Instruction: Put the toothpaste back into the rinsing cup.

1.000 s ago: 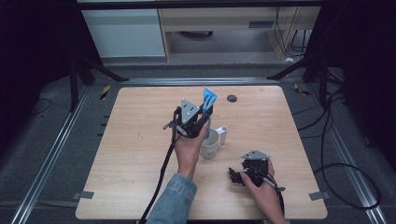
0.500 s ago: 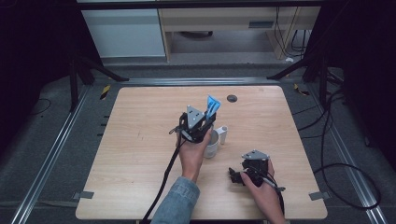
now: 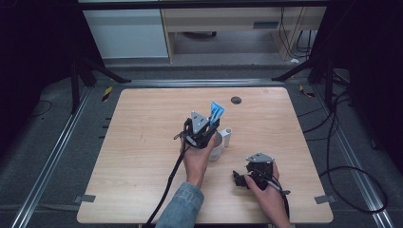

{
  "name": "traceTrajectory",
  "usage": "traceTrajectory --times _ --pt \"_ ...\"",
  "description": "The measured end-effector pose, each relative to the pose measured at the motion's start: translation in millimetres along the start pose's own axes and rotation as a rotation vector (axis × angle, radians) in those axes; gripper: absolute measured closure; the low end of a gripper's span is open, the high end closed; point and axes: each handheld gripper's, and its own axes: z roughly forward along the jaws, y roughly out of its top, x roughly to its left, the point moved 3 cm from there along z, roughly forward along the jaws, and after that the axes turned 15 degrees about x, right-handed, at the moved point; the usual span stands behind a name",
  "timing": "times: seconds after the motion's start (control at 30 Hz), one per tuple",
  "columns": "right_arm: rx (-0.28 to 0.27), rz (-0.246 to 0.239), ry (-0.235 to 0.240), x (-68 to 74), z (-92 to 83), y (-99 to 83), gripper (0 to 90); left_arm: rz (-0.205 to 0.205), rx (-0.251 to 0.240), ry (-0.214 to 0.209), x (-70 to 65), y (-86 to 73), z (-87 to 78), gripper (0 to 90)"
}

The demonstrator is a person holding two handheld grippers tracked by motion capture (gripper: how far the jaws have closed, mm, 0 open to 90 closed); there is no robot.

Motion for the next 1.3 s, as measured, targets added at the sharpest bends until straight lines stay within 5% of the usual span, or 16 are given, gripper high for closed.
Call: traceTrajectory --times 1.3 --pt "0.0 -0.001 -0.001 -0.1 0.1 0.0 0.5 -0.015 0.048 0.004 1.8 -9.8 9.2 71.8"
